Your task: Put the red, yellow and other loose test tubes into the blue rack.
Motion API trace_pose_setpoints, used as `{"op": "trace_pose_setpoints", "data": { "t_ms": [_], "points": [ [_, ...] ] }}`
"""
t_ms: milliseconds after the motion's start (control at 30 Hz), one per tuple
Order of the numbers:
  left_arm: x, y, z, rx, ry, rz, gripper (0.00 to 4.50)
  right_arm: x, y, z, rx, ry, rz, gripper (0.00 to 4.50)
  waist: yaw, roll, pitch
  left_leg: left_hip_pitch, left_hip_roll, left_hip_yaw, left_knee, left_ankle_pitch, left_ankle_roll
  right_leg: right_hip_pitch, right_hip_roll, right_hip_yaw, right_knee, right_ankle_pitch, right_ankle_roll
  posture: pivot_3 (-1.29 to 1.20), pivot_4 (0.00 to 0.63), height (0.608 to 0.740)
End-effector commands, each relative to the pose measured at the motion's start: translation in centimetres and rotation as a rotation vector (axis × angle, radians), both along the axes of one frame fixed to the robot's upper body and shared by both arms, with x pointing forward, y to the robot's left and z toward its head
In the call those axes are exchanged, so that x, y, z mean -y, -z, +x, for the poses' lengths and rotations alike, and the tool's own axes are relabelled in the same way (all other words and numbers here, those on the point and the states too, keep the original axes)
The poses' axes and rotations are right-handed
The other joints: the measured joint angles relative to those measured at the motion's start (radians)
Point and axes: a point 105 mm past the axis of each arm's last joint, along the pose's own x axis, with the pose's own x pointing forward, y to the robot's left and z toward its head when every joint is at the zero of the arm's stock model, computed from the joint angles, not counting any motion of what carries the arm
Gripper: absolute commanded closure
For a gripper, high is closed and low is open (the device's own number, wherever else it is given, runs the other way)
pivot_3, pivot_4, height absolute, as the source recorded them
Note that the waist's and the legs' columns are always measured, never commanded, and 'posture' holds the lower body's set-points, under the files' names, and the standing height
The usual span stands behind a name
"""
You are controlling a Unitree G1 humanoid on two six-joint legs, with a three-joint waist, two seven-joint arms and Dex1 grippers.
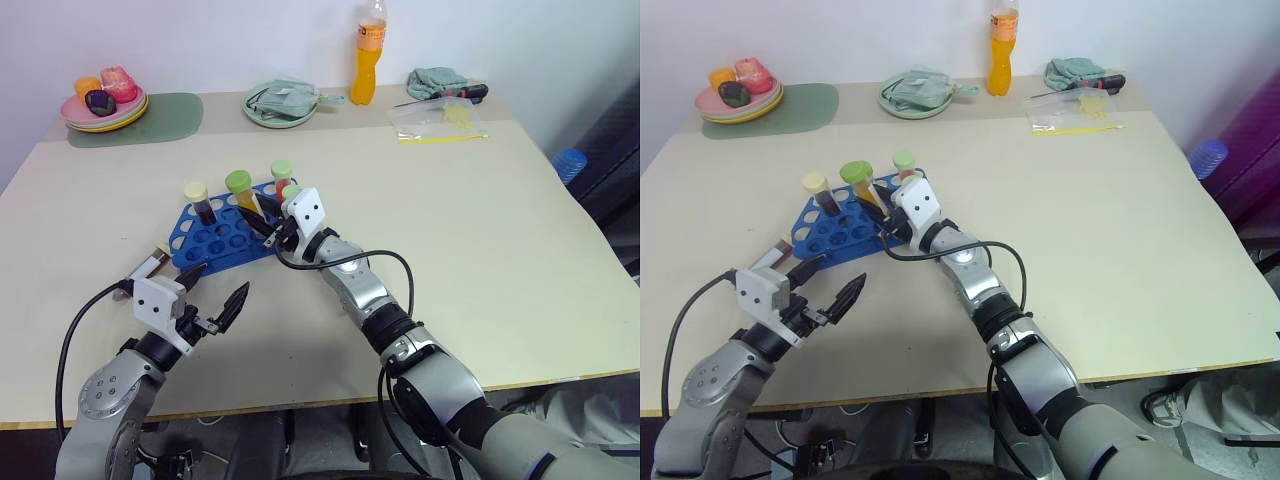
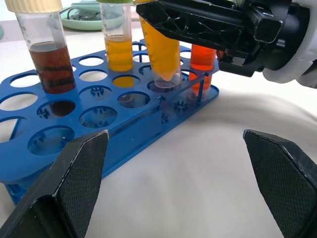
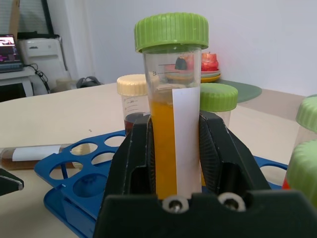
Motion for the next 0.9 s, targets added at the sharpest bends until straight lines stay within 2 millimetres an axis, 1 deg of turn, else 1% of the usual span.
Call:
{"op": "trace_pose_setpoints", "data": {
  "t_ms": [33,367,467,667,900],
  "points": [
    [0.0,-0.4,-0.2,0.03,0.009,0.004,0.0,-4.1,-1.4,-2.1,-0.01,-0.1,0.051,3.73,0.0,0.0,0.0,0.0,0.0,0.0,0.0,0.0,0.0,0.0,0.0,0.0,0.0,0.0,0.0,0.0,0.15,0.74],
    [-0.1,0.1,-0.5,0.024,0.01,0.004,0.0,-4.7,-1.0,-2.9,-0.021,-0.149,0.04,3.73,0.001,0.0,0.0,0.0,0.0,0.0,0.0,0.0,0.0,0.0,0.0,0.0,0.0,0.0,0.0,0.0,0.15,0.74],
    [-0.1,0.1,-0.5,0.025,0.011,0.005,0.0,-4.7,-1.0,-2.8,-0.02,-0.135,0.034,3.73,0.0,0.0,0.0,0.0,0.0,0.0,0.0,0.0,0.0,0.0,0.0,0.0,0.0,0.0,0.0,0.0,0.15,0.74],
    [0.1,-0.2,-0.3,0.03,0.012,0.003,0.0,-4.4,-1.0,-1.6,-0.018,-0.057,0.027,3.73,0.002,0.001,0.0,0.0,0.0,0.0,0.0,0.0,0.0,0.0,-0.001,0.0,0.0,0.0,0.0,0.0,0.15,0.74],
    [0.3,-0.3,-0.2,0.032,0.014,0.0,0.0,-4.7,-1.1,-1.8,-0.026,-0.063,0.044,3.73,0.004,0.001,-0.001,0.0,-0.001,0.0,0.0,0.001,-0.001,0.001,-0.003,0.0,0.0,0.0,0.0,0.0,0.15,0.74]
  ]
}}
